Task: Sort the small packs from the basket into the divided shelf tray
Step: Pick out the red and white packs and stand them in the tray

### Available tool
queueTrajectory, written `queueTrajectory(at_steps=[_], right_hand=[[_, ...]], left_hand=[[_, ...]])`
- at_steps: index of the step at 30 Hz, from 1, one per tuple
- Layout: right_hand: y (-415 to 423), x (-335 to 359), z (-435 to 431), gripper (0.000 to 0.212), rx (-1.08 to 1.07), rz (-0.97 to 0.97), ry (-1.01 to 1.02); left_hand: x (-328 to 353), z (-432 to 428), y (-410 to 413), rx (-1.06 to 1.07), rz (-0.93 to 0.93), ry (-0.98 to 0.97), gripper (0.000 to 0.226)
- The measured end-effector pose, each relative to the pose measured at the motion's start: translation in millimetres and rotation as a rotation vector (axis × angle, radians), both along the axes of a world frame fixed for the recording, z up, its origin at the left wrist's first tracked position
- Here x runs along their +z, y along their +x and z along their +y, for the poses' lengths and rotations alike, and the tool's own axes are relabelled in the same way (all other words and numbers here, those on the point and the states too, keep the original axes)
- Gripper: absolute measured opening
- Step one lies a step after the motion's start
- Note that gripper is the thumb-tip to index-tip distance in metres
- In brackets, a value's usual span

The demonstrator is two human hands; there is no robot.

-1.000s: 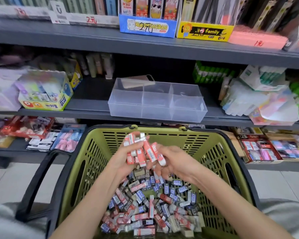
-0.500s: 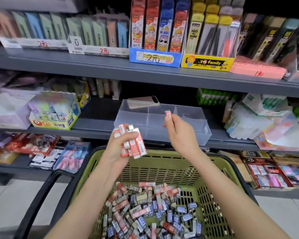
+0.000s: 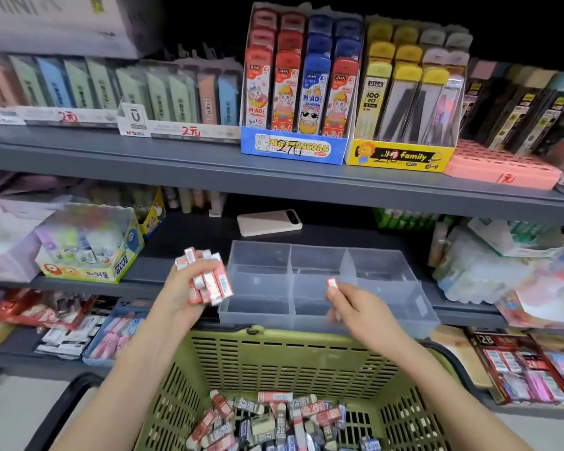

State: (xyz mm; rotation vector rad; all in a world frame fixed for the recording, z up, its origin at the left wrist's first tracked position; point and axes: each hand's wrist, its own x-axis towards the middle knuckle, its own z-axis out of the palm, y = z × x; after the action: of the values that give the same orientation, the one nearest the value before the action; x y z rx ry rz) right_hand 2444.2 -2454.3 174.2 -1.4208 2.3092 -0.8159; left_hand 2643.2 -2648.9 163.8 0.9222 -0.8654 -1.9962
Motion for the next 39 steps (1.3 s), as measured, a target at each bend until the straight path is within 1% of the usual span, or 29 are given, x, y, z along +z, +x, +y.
queueTrajectory(at_steps=[3,4,6,7,9,11,13,14,16,17,20,22,25,27,28,30,31,32,33,34,35,36,38,39], right_hand=[[-7,6,3,0.056,0.033,-0.105,0.024],[-10,10,1,0.056,0.031,-0.148,0.001],[-18,19,-9,0.054,0.002,-0.149,-0.084],[-21,25,-17,0.046,-0.016,-0.153,-0.145],[-25,35,-37,0.027,-0.034,-0.256,-0.231],[-21,40,-64,0.033,0.012,-0.354,-0.214],[-11,37,-93,0.032,0.066,-0.366,-0.166],[-5,35,-107,0.029,0.073,-0.326,-0.121],[4,29,-130,0.029,0.055,-0.234,0.032],[7,25,-139,0.028,0.058,-0.242,0.118],[11,14,-153,0.021,0.115,-0.337,0.347],[9,13,-158,0.019,0.134,-0.404,0.436],[6,11,-164,0.022,0.122,-0.47,0.521],[9,10,-168,0.027,0.107,-0.449,0.584],[12,6,-171,0.033,0.101,-0.375,0.595],[14,-2,-173,0.048,0.108,-0.115,0.571],[16,-2,-173,0.051,0.119,-0.038,0.545],[15,-4,-172,0.051,0.126,-0.056,0.515],[14,-3,-172,0.045,0.128,-0.137,0.5],[13,-2,-171,0.033,0.129,-0.221,0.468],[14,0,-170,0.018,0.128,-0.253,0.451],[14,1,-168,0.006,0.124,-0.234,0.434],[16,1,-166,0.012,0.129,-0.204,0.429],[18,3,-164,0.013,0.138,-0.22,0.438]], left_hand=[[-7,1,-7,-0.02,0.052,0.119,0.016],[-9,0,-8,-0.02,0.061,0.14,0.014],[-11,-2,-10,-0.032,0.068,0.166,0.011],[-12,-2,-10,-0.038,0.07,0.177,0.01],[-13,-2,-10,-0.046,0.078,0.205,0.009],[-13,-2,-10,-0.066,0.088,0.216,0.017],[-12,-1,-11,-0.108,0.082,0.211,0.031],[-12,0,-11,-0.128,0.07,0.208,0.036],[-13,1,-10,-0.156,0.054,0.202,0.041],[-13,1,-9,-0.162,0.055,0.203,0.043],[-15,0,-7,-0.154,0.053,0.229,0.045],[-14,-1,-7,-0.147,0.051,0.248,0.046],[-15,-1,-8,-0.142,0.055,0.258,0.045],[-15,-1,-7,-0.146,0.061,0.261,0.042],[-15,-1,-7,-0.147,0.062,0.262,0.041],[-16,-1,-7,-0.14,0.053,0.264,0.04],[-15,-1,-7,-0.133,0.05,0.265,0.04],[-16,-2,-6,-0.129,0.051,0.265,0.039],[-15,-2,-6,-0.129,0.054,0.265,0.038],[-15,-2,-6,-0.128,0.057,0.268,0.038],[-15,-1,-6,-0.126,0.059,0.273,0.037],[-15,-1,-6,-0.123,0.062,0.278,0.037],[-14,-1,-7,-0.114,0.074,0.288,0.037],[-14,-1,-7,-0.106,0.079,0.292,0.037]])
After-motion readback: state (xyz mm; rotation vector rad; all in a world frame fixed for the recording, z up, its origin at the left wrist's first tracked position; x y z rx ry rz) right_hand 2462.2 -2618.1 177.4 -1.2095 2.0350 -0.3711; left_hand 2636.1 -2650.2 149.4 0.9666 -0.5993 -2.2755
